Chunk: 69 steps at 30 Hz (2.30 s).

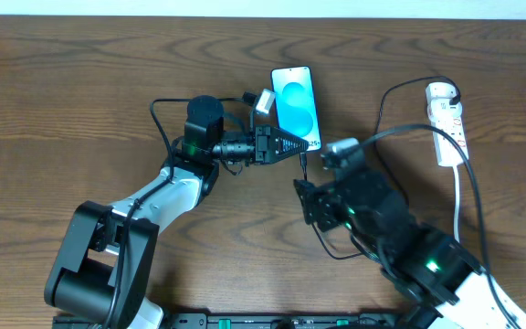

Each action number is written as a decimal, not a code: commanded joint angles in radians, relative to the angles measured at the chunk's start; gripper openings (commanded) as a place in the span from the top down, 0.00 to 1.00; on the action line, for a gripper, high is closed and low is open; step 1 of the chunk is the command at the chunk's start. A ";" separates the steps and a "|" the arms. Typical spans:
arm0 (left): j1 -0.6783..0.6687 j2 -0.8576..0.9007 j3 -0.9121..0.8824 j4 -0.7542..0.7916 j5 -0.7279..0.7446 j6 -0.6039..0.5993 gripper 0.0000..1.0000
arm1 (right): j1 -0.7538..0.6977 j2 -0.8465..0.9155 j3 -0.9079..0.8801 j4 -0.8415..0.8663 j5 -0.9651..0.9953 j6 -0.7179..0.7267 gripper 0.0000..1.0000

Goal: Plug charger to phone and switch on socket

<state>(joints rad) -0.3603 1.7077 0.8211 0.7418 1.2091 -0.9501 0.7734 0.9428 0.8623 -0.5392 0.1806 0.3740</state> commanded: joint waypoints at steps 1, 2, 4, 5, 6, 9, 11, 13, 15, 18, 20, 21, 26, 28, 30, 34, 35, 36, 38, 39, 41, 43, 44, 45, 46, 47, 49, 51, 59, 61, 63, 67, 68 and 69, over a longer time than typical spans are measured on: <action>0.004 -0.002 0.002 0.014 -0.026 0.040 0.93 | -0.007 -0.107 0.015 -0.018 0.012 -0.005 0.12; 0.004 -0.002 0.003 0.014 -0.039 0.040 0.93 | -0.007 -0.135 0.015 -0.019 0.012 -0.005 0.10; 0.002 -0.002 0.012 -0.006 -0.085 0.040 0.93 | -0.007 -0.221 0.015 -0.029 0.024 -0.005 0.05; -0.001 -0.002 0.018 -0.024 -0.104 0.040 0.93 | -0.007 -0.258 0.015 -0.036 0.034 -0.005 0.04; -0.004 -0.002 0.026 -0.043 -0.122 0.041 0.93 | -0.007 -0.290 0.015 -0.043 0.049 -0.005 0.03; -0.018 -0.002 0.042 -0.076 -0.163 0.044 0.93 | -0.007 -0.358 0.015 -0.061 0.085 -0.005 0.01; -0.030 -0.002 0.054 -0.104 -0.185 0.059 0.93 | -0.007 -0.399 0.015 -0.077 0.117 -0.005 0.01; -0.041 -0.002 0.074 -0.159 -0.208 0.083 0.93 | -0.007 -0.430 0.015 -0.095 0.143 -0.005 0.01; -0.055 -0.002 0.105 -0.241 -0.233 0.134 0.93 | -0.007 -0.449 0.015 -0.112 0.151 -0.004 0.01; -0.087 0.000 0.173 -0.421 -0.290 0.270 0.93 | -0.007 -0.452 0.014 -0.141 0.157 0.019 0.01; -0.108 0.010 0.209 -0.500 -0.308 0.335 0.93 | -0.007 -0.452 0.015 -0.159 0.163 0.026 0.01; -0.116 0.017 0.221 -0.522 -0.309 0.355 0.93 | -0.007 -0.452 0.015 -0.163 0.163 0.026 0.01; -0.148 0.072 0.244 -0.550 -0.309 0.375 0.93 | -0.007 -0.452 0.015 -0.165 0.170 0.032 0.01; -0.152 0.106 0.244 -0.550 -0.301 0.375 0.93 | -0.007 -0.452 0.015 -0.169 0.177 0.041 0.01; -0.151 0.178 0.245 -0.542 -0.255 0.374 0.93 | -0.007 -0.452 0.014 -0.181 0.183 0.041 0.01; -0.151 0.280 0.246 -0.486 -0.143 0.374 0.93 | -0.007 -0.452 0.014 -0.208 0.203 0.041 0.01; -0.151 0.296 0.246 -0.473 -0.126 0.374 0.93 | -0.007 -0.452 0.014 -0.214 0.204 0.041 0.01; -0.151 0.314 0.246 -0.459 -0.108 0.374 0.93 | -0.007 -0.452 0.014 -0.218 0.205 0.041 0.01; -0.150 0.352 0.246 -0.448 -0.095 0.374 0.93 | -0.007 -0.452 0.014 -0.230 0.206 0.056 0.01; -0.149 0.362 0.246 -0.447 -0.095 0.374 0.93 | -0.007 -0.452 0.014 -0.235 0.206 0.065 0.01; -0.146 0.380 0.246 -0.447 -0.095 0.374 0.93 | -0.007 -0.451 0.014 -0.245 0.206 0.068 0.01; -0.143 0.397 0.246 -0.447 -0.098 0.375 0.93 | -0.007 -0.449 0.014 -0.256 0.206 0.067 0.01; -0.142 0.404 0.246 -0.447 -0.099 0.375 0.93 | -0.007 -0.447 0.014 -0.258 0.206 0.067 0.01; -0.140 0.412 0.246 -0.447 -0.098 0.375 0.93 | -0.007 -0.445 0.014 -0.260 0.206 0.067 0.01; -0.139 0.416 0.246 -0.447 -0.098 0.375 0.93 | -0.007 -0.442 0.014 -0.261 0.207 0.067 0.01; -0.138 0.426 0.246 -0.447 -0.098 0.374 0.93 | -0.007 -0.434 0.014 -0.260 0.207 0.067 0.01; -0.138 0.429 0.246 -0.448 -0.098 0.374 0.92 | -0.007 -0.426 0.014 -0.258 0.207 0.068 0.01; -0.138 0.430 0.246 -0.448 -0.098 0.374 0.93 | -0.007 -0.418 0.014 -0.256 0.206 0.068 0.01; -0.138 0.430 0.246 -0.449 -0.129 0.370 0.92 | -0.007 -0.383 0.014 -0.261 0.203 0.093 0.01; -0.138 0.430 0.246 -0.449 -0.129 0.370 0.88 | -0.007 -0.376 0.014 -0.261 0.204 0.093 0.01; -0.138 0.430 0.246 -0.449 -0.135 0.370 0.83 | -0.007 -0.370 0.014 -0.261 0.206 0.093 0.01; -0.138 0.430 0.246 -0.484 -0.220 0.370 0.70 | -0.007 -0.354 0.014 -0.262 0.206 0.093 0.01; -0.138 0.430 0.246 -0.490 -0.222 0.370 0.70 | -0.007 -0.353 0.014 -0.262 0.206 0.093 0.01; -0.138 0.430 0.246 -0.501 -0.226 0.370 0.69 | -0.007 -0.351 0.014 -0.265 0.205 0.095 0.01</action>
<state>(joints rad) -0.5041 2.1391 1.0443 0.2619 1.0401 -0.5980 0.7734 0.5831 0.8650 -0.7967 0.3740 0.4561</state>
